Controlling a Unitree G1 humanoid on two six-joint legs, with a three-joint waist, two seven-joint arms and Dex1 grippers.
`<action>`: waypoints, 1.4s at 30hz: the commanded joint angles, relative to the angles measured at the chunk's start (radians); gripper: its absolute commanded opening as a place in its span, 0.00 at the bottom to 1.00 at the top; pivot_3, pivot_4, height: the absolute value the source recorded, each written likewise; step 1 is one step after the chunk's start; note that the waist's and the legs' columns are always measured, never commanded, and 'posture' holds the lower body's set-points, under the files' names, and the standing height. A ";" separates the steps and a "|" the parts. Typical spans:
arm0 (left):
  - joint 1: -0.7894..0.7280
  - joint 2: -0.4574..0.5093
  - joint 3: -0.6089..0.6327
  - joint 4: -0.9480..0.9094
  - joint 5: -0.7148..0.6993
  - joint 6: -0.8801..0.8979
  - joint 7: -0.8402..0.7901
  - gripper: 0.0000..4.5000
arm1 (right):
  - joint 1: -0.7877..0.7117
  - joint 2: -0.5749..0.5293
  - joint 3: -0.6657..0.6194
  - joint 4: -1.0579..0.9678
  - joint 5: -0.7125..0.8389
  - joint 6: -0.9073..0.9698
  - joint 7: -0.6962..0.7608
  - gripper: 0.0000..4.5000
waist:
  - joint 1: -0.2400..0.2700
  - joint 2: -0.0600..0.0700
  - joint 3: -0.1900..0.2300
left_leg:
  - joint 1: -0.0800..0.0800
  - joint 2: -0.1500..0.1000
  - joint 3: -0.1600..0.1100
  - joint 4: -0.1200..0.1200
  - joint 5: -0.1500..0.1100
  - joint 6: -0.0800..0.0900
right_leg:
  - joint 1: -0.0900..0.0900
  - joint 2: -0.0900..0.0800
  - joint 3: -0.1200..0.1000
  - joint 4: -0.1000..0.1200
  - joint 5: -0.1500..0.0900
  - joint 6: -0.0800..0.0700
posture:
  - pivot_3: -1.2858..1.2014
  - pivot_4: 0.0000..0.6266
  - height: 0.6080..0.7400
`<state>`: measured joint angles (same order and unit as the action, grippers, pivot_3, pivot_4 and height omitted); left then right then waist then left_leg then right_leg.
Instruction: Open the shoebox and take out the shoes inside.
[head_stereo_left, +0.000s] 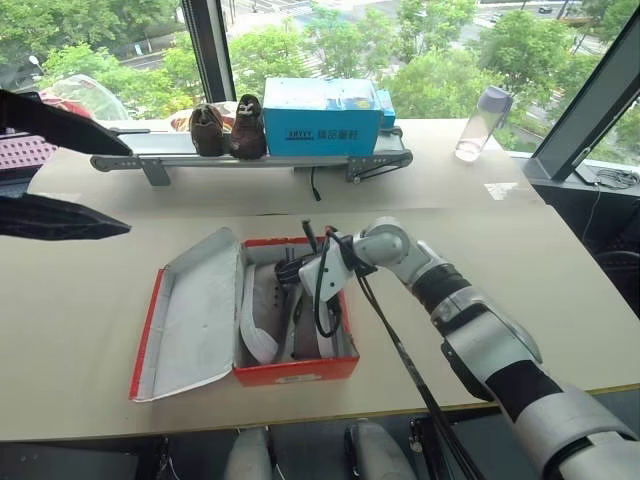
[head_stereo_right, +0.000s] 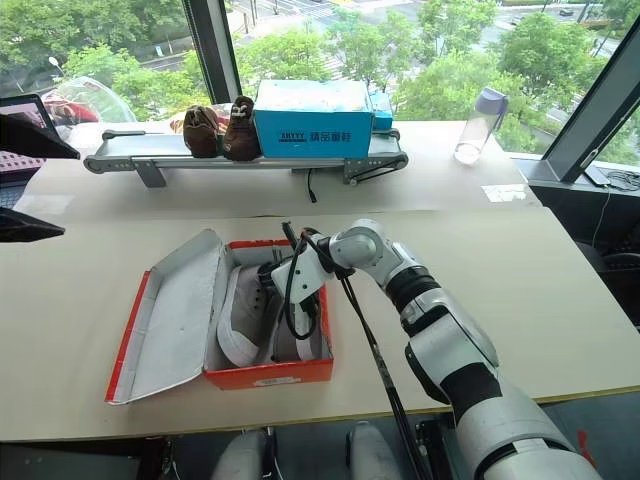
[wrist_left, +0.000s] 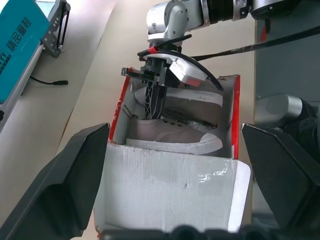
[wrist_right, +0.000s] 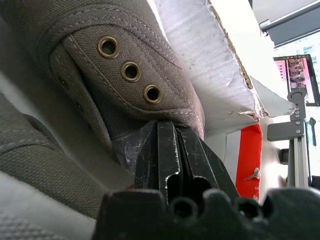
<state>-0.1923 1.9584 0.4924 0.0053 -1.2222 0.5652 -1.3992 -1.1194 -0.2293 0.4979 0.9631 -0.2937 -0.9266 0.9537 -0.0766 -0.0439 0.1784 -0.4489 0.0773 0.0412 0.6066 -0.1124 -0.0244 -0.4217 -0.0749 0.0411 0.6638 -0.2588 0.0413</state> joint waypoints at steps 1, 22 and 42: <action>0.009 0.027 0.011 0.018 -0.027 -0.047 0.012 1.00 | 0.007 0.001 -0.016 -0.019 0.013 0.014 -0.006 0.02 | 0.000 0.000 0.000 | 0.000 0.000 0.000 0.000 0.000 0.000 | 0.000 0.000 0.000 0.000 0.000 0.000 | 0.52 0.24 1.00; 0.113 0.076 0.027 0.073 -0.071 -0.141 0.004 1.00 | -0.070 -0.071 -0.058 -0.034 -0.019 0.040 -0.047 0.68 | 0.006 -0.001 0.001 | -0.003 0.000 0.000 -0.001 -0.001 -0.002 | -0.002 0.000 0.000 -0.001 -0.002 0.000 | 0.52 0.24 1.00; 0.016 0.031 0.020 0.036 -0.020 -0.040 0.002 1.00 | -0.132 0.068 0.033 0.132 -0.152 -0.094 -0.168 0.52 | -0.006 -0.002 0.001 | -0.003 0.000 0.000 -0.001 -0.001 -0.003 | -0.002 0.001 0.000 0.000 -0.002 0.000 | 0.52 0.24 1.00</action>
<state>-0.1480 1.9905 0.4881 0.0395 -1.2553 0.5102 -1.3958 -1.2399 -0.1755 0.5286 1.0880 -0.4491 -0.9976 0.7912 -0.0830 -0.0464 0.1793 -0.4522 0.0774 0.0410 0.6062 -0.1139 -0.0274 -0.4240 -0.0744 0.0410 0.6633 -0.2609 0.0416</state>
